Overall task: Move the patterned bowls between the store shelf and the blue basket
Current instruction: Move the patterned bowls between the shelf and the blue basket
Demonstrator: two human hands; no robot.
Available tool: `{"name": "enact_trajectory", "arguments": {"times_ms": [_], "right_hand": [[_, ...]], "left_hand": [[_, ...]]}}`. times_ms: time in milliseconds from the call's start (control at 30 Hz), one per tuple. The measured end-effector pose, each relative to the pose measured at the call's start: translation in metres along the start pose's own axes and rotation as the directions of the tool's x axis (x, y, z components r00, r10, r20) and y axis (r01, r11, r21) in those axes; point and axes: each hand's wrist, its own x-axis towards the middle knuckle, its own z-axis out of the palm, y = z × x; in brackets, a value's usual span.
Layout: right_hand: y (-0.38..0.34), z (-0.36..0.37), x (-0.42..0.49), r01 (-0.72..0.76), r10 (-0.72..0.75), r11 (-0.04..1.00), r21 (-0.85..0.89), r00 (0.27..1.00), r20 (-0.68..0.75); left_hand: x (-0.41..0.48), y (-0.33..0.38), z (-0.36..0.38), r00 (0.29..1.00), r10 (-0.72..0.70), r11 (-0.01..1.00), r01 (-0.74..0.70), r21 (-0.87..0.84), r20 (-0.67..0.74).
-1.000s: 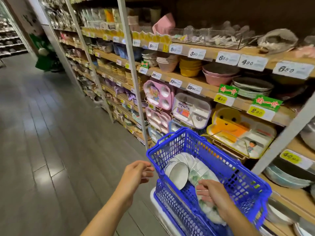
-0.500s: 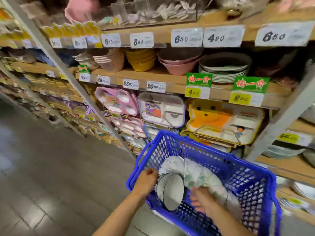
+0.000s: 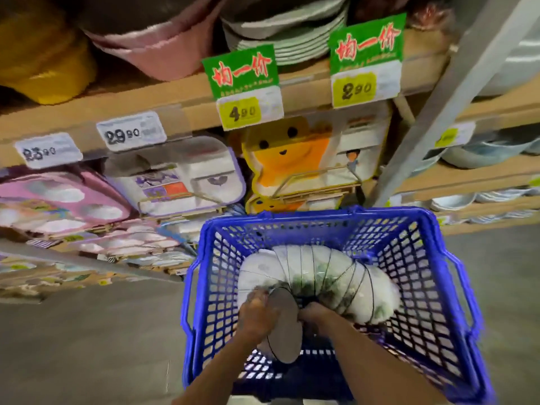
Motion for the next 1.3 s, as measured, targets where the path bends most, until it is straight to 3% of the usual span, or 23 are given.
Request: {"name": "enact_trajectory", "arguments": {"times_ms": [167,367,533,733,867,933,1067,1200,1300], "right_hand": [[0.007,0.016,0.018,-0.06,0.06,0.998,0.026,0.998,-0.008],[0.011,0.023,0.002,-0.061,0.051,0.997,-0.052,0.984,-0.171],[0.006,0.009,-0.031,-0.054,0.052,0.999,-0.007,0.984,-0.171],[-0.006,-0.02,-0.09,0.094,-0.089,0.995,0.024,0.983,-0.158],[-0.016,-0.033,-0.129,0.227,-0.189,0.95,0.214,0.965,-0.183],[-0.02,-0.039,-0.145,0.341,-0.27,0.88,0.331,0.931,-0.245],[-0.033,-0.046,-0.178,0.546,-0.387,0.597,0.588,0.838,-0.385],[-0.046,-0.051,-0.211,0.664,-0.433,0.319,0.677,0.737,-0.519],[-0.052,-0.057,-0.234,0.715,-0.463,0.17,0.678,0.666,-0.586]], "left_hand": [[0.008,-0.009,0.001,0.996,0.086,0.993,-0.085,0.075,-0.01],[0.002,-0.01,-0.009,0.984,0.177,0.982,-0.177,0.066,0.005],[-0.013,0.001,-0.026,0.966,0.255,0.963,-0.252,0.091,-0.027],[-0.033,0.016,-0.057,0.944,0.327,0.944,-0.328,-0.04,-0.037],[-0.048,0.032,-0.085,0.945,0.315,0.926,-0.327,-0.187,-0.089],[-0.058,0.043,-0.1,0.935,0.331,0.903,-0.353,-0.243,-0.127],[-0.082,0.065,-0.133,0.901,0.385,0.822,-0.434,-0.369,-0.202],[-0.109,0.087,-0.162,0.855,0.447,0.727,-0.519,-0.451,-0.263],[-0.128,0.102,-0.177,0.845,0.471,0.645,-0.527,-0.554,-0.254]]}}
